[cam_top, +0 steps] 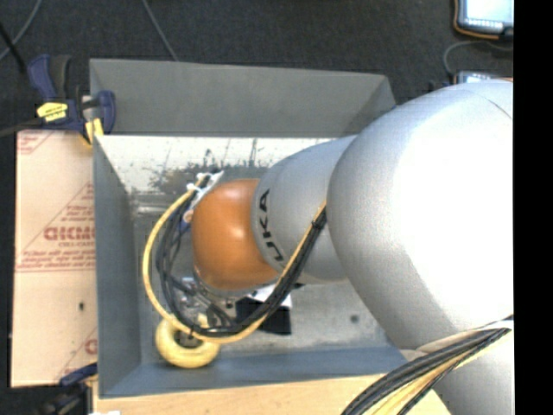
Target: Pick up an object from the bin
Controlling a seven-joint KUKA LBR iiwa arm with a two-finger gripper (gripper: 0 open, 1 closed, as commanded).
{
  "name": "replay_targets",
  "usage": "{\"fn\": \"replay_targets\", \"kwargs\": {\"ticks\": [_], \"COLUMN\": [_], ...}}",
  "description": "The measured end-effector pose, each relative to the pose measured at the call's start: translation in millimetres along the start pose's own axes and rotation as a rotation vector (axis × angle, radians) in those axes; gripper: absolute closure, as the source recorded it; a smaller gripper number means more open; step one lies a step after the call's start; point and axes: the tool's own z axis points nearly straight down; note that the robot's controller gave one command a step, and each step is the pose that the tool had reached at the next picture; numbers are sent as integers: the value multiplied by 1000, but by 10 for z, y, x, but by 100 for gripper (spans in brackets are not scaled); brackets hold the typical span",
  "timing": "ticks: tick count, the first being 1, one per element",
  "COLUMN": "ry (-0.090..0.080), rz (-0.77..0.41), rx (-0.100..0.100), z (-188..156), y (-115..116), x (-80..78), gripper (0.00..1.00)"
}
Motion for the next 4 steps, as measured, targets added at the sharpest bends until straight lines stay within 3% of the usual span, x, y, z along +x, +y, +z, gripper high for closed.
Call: {"fn": "replay_targets", "kwargs": {"ticks": [2, 4], "ry": [5, -1], "rz": [0, 1], "rx": [1, -2], "z": [-150, -397], "y": [-5, 1], "x": [17, -2], "gripper": [100, 100]}}
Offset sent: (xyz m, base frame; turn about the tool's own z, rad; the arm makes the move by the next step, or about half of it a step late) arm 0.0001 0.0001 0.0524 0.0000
